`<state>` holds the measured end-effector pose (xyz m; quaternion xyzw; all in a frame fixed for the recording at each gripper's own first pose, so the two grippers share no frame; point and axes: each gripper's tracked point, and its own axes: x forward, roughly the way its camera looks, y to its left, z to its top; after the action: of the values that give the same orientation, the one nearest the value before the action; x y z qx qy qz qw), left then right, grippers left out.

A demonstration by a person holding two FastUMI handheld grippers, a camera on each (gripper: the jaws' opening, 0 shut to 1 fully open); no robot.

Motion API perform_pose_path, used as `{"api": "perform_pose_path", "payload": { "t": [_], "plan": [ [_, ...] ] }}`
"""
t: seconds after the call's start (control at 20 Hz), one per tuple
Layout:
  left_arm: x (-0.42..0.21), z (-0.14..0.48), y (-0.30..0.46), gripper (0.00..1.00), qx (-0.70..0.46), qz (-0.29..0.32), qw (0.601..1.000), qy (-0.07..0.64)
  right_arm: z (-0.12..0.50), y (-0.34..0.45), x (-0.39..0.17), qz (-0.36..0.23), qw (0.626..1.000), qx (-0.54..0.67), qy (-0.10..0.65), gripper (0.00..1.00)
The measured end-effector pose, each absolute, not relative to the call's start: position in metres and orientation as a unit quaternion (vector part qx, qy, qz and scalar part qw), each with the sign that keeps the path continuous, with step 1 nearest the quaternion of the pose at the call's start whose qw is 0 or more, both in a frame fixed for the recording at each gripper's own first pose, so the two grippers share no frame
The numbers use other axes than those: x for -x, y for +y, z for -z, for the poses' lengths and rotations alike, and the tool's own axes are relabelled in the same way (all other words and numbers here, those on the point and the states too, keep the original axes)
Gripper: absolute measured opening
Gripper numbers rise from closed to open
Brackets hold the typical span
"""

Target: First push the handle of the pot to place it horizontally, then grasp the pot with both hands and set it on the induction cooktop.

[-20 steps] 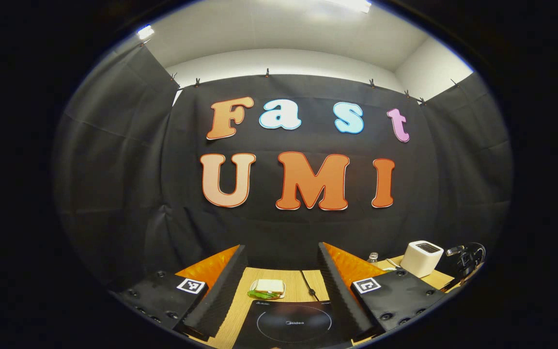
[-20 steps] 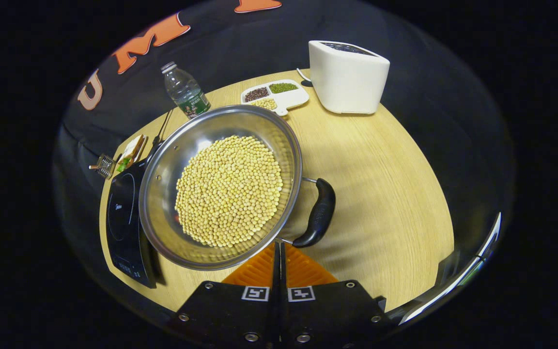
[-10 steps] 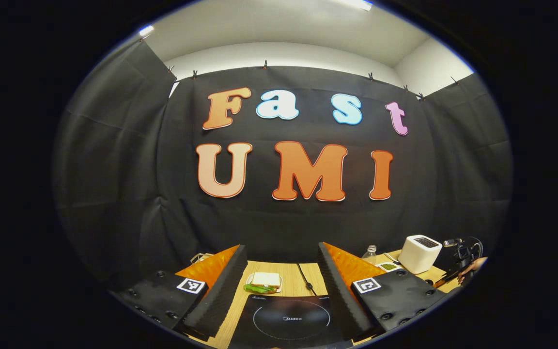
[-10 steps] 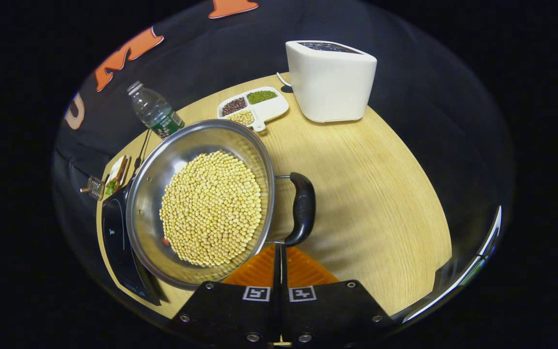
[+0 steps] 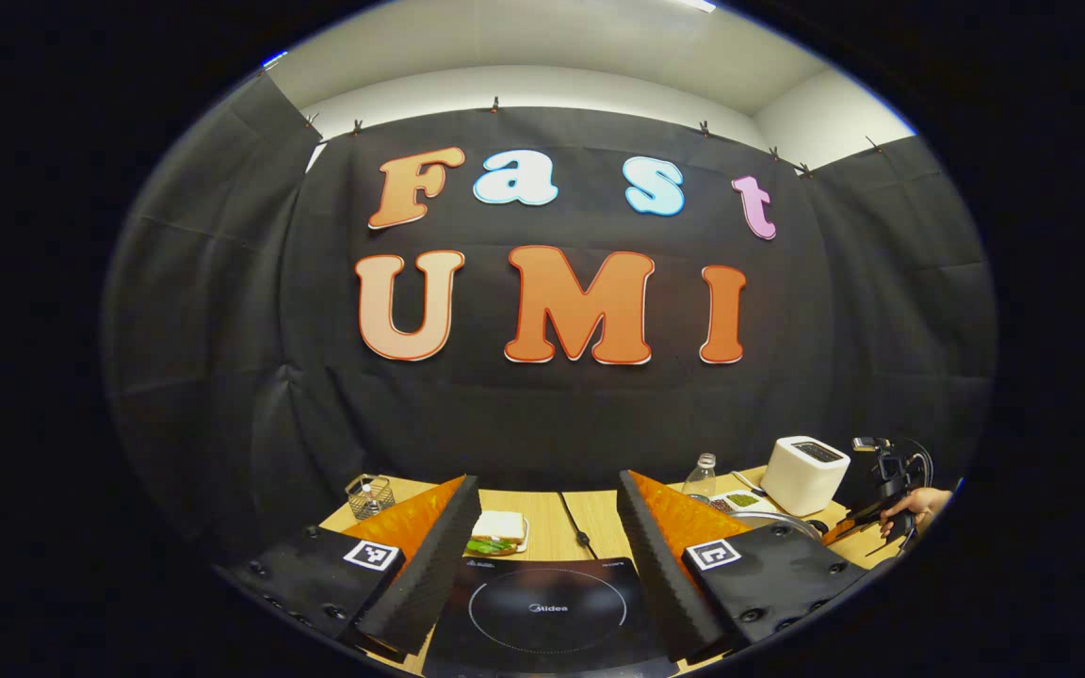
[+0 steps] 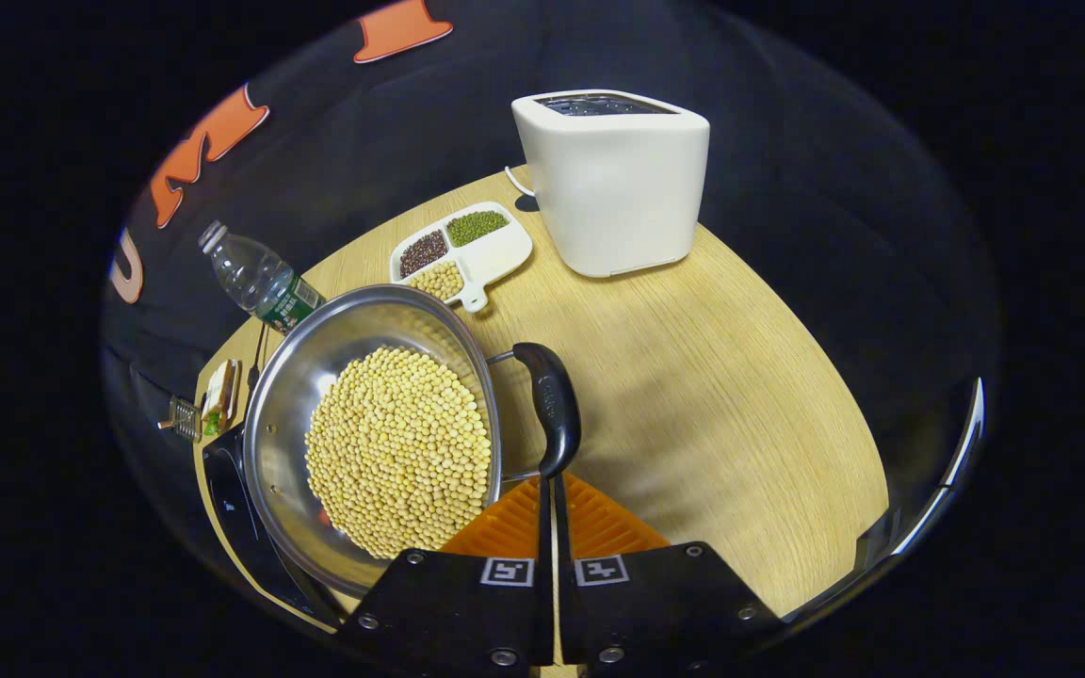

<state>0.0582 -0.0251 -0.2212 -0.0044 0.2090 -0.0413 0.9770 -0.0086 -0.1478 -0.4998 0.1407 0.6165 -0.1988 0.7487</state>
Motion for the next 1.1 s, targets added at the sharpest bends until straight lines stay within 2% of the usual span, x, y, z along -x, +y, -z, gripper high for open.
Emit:
{"api": "perform_pose_path", "payload": {
  "t": [0.4, 0.7, 0.8, 0.9, 0.95, 1.0, 1.05, 1.1],
  "plan": [
    [-0.059, 0.303, -0.080, 0.95, 0.007, 0.078, 0.951, 0.299, 0.506, -0.164, -0.008, 0.196, 0.768, -0.120, 0.598, 0.02],
    [-0.061, 0.359, -0.120, 0.95, 0.029, 0.101, 0.924, 0.367, 0.460, -0.173, -0.026, 0.174, 0.810, -0.104, 0.550, 0.04],
    [-0.061, 0.381, -0.138, 0.96, 0.045, 0.111, 0.909, 0.400, 0.450, -0.170, -0.033, 0.157, 0.819, -0.099, 0.543, 0.12],
    [-0.057, 0.405, -0.160, 0.96, 0.056, 0.124, 0.888, 0.439, 0.447, -0.160, -0.040, 0.141, 0.824, -0.100, 0.540, 0.28],
    [-0.055, 0.416, -0.171, 0.95, 0.059, 0.130, 0.879, 0.455, 0.448, -0.155, -0.043, 0.134, 0.825, -0.103, 0.540, 0.39],
    [-0.055, 0.426, -0.178, 0.96, 0.059, 0.132, 0.871, 0.469, 0.450, -0.153, -0.047, 0.129, 0.825, -0.102, 0.541, 0.40],
    [-0.055, 0.438, -0.183, 0.96, 0.058, 0.134, 0.864, 0.481, 0.455, -0.153, -0.049, 0.129, 0.825, -0.097, 0.541, 0.54],
    [-0.056, 0.449, -0.188, 0.96, 0.055, 0.133, 0.857, 0.494, 0.459, -0.151, -0.051, 0.126, 0.825, -0.091, 0.544, 0.58]
  ]
}}
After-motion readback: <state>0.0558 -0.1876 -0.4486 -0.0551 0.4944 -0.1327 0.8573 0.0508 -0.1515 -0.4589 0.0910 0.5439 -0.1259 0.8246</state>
